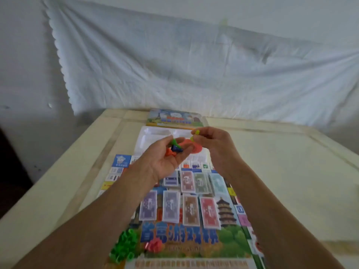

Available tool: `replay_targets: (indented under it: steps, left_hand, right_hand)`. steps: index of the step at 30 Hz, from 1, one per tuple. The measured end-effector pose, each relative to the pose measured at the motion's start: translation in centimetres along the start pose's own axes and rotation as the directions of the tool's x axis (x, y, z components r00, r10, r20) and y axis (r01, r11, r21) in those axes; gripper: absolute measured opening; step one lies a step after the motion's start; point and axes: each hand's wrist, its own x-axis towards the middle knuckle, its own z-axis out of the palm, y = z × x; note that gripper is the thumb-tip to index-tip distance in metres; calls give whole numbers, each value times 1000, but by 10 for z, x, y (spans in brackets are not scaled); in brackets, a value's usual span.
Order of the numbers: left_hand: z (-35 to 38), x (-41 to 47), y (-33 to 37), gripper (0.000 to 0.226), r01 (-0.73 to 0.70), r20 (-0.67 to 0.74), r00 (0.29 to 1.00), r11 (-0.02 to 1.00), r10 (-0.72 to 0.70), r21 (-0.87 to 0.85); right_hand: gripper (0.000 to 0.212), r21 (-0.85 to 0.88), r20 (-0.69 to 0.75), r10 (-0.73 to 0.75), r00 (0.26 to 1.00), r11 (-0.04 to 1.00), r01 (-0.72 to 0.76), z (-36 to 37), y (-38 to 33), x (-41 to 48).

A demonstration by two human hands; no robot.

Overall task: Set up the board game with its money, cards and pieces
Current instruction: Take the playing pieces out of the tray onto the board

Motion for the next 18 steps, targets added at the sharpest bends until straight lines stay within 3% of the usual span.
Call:
replay_targets:
  steps: [5,10,18]
  left_hand:
    - [-12,-88,-75,37,110,38,993,993,-111,44]
    - [-33,-142,-143,33,230,41,972,971,-233,66]
    - [-42,-157,-183,33,240,4,971,970,-240,-23]
  right_hand:
    - [12,-174,-31,-13,999,985,7,-17,-6,-117]
    - [15,-233,-127,73,989,967,-101,-56,10,-211]
    - [26,-436,-336,156,929,848,-300,-114,68,-255]
